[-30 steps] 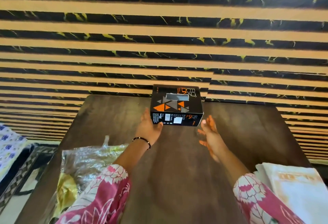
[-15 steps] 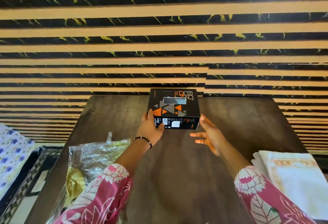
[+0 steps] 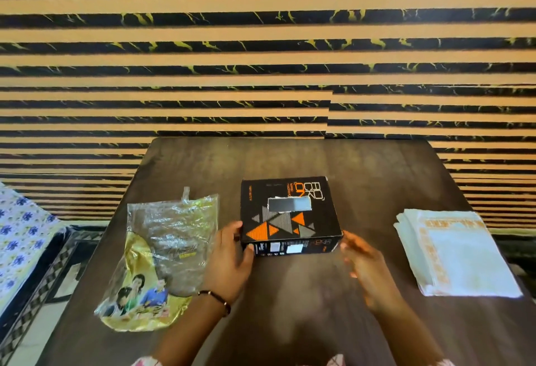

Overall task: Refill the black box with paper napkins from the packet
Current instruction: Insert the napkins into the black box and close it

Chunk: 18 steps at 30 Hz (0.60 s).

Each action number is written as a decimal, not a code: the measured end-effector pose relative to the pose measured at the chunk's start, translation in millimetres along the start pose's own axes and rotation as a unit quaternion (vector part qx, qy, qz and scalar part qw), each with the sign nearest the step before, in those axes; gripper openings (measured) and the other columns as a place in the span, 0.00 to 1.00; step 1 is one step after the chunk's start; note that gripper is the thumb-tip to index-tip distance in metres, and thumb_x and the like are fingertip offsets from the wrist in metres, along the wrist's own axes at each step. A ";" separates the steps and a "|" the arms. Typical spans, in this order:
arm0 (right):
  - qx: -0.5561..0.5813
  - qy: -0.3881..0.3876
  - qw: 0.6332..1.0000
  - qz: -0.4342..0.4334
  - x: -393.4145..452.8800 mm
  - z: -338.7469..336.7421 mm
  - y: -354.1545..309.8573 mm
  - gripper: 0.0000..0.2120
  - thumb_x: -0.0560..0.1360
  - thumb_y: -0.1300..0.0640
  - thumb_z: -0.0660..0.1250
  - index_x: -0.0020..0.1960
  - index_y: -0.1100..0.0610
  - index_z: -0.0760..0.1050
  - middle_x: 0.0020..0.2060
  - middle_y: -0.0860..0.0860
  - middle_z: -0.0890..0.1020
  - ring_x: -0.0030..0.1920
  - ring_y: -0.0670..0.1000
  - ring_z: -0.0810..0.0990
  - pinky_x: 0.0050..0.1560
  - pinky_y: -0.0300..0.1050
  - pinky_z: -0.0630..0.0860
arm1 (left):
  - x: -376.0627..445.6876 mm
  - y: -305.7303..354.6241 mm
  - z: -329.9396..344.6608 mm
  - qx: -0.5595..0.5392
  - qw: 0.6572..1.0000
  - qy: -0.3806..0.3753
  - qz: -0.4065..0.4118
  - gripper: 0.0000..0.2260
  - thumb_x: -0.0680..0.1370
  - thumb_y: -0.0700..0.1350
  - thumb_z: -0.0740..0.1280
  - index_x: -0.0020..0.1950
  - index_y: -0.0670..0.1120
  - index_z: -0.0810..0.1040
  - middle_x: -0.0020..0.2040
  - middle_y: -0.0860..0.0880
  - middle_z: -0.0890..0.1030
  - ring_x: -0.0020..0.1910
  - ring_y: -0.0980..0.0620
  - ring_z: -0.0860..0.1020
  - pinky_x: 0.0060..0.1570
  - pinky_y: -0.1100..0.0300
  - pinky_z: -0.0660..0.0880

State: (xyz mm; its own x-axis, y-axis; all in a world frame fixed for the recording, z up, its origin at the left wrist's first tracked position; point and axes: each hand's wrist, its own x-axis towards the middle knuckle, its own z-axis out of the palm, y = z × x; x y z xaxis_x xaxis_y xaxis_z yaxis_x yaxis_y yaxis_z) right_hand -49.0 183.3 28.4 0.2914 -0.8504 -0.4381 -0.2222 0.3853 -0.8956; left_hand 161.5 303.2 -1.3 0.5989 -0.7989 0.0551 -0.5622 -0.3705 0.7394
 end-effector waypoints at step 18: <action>0.060 -0.021 0.998 0.025 -21.8 -29.3 -3.0 0.09 0.77 0.63 0.61 0.54 0.59 0.77 0.41 0.47 0.80 0.35 0.39 0.78 0.28 0.29 0.72 | -7.4 -5.1 -4.0 -0.102 0.989 0.107 -0.020 0.13 0.76 0.51 0.58 0.58 0.50 0.73 0.53 0.53 0.75 0.54 0.51 0.75 0.55 0.52 0.73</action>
State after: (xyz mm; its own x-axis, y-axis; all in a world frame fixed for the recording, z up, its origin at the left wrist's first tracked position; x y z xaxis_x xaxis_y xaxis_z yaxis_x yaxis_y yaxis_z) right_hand -81.9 190.3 42.9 0.3211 -0.8141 -0.4838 -0.1257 0.4697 -0.8738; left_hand 162.3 312.9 -2.8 0.7381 -0.6584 0.1470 -0.4210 -0.2792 0.8630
